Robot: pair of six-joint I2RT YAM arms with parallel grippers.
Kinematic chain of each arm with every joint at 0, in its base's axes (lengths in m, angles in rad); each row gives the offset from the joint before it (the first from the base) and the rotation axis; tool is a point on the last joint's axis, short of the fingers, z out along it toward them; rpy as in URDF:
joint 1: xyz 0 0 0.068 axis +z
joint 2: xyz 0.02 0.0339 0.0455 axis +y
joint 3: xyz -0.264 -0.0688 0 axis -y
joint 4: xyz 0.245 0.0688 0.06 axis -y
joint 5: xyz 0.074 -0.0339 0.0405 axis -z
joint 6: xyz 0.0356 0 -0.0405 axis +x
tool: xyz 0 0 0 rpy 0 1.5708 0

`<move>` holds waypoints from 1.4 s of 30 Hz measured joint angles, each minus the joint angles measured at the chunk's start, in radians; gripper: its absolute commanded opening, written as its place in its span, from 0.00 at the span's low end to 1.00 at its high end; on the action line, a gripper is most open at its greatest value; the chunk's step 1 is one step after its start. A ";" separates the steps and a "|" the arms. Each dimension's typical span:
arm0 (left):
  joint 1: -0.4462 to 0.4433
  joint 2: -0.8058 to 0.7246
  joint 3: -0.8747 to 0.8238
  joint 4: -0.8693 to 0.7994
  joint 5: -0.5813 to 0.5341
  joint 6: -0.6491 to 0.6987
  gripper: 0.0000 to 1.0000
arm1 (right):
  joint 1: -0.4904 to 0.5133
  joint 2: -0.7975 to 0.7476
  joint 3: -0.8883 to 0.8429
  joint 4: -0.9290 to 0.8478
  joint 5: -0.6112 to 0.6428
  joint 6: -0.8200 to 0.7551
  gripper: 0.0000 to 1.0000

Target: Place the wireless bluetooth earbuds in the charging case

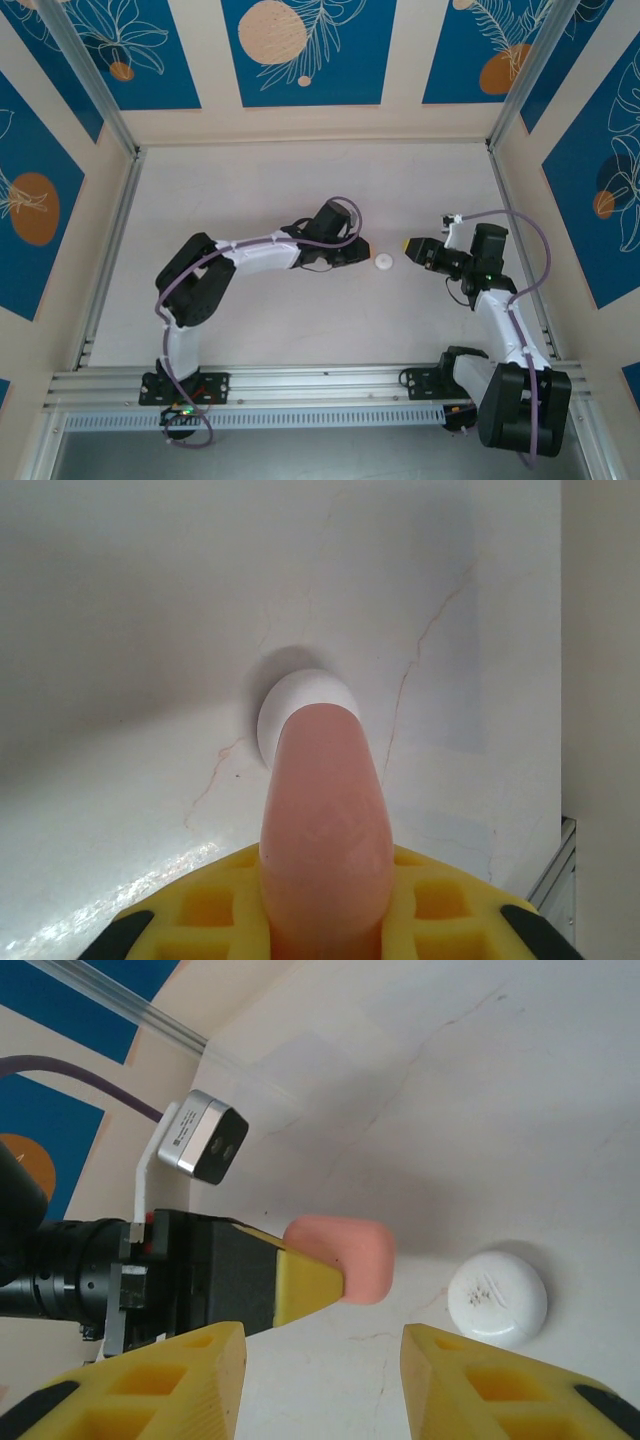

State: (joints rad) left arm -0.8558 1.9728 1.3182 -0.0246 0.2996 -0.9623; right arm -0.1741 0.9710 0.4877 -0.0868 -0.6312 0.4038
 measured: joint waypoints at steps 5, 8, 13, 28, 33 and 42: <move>0.000 0.039 0.014 -0.012 0.018 -0.036 0.00 | -0.023 -0.043 -0.029 -0.013 0.000 -0.002 0.45; 0.000 0.050 0.025 -0.026 0.022 -0.047 0.00 | -0.030 -0.062 -0.033 -0.013 -0.001 -0.002 0.45; 0.000 0.066 0.045 -0.047 0.025 -0.055 0.01 | -0.033 -0.067 -0.033 -0.013 0.000 -0.002 0.45; 0.000 0.094 0.052 -0.089 0.025 -0.061 0.16 | -0.037 -0.067 -0.033 -0.013 -0.001 -0.002 0.45; 0.002 0.094 0.052 -0.118 0.024 -0.059 0.20 | -0.037 -0.068 -0.033 -0.019 -0.001 -0.002 0.45; 0.013 0.082 0.052 -0.176 0.002 -0.027 0.38 | -0.037 -0.076 -0.033 -0.040 -0.002 -0.002 0.45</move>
State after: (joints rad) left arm -0.8433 2.0544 1.3705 -0.2008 0.3019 -0.9897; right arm -0.2108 0.8955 0.4549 -0.1265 -0.6334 0.4015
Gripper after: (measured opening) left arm 0.357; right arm 0.451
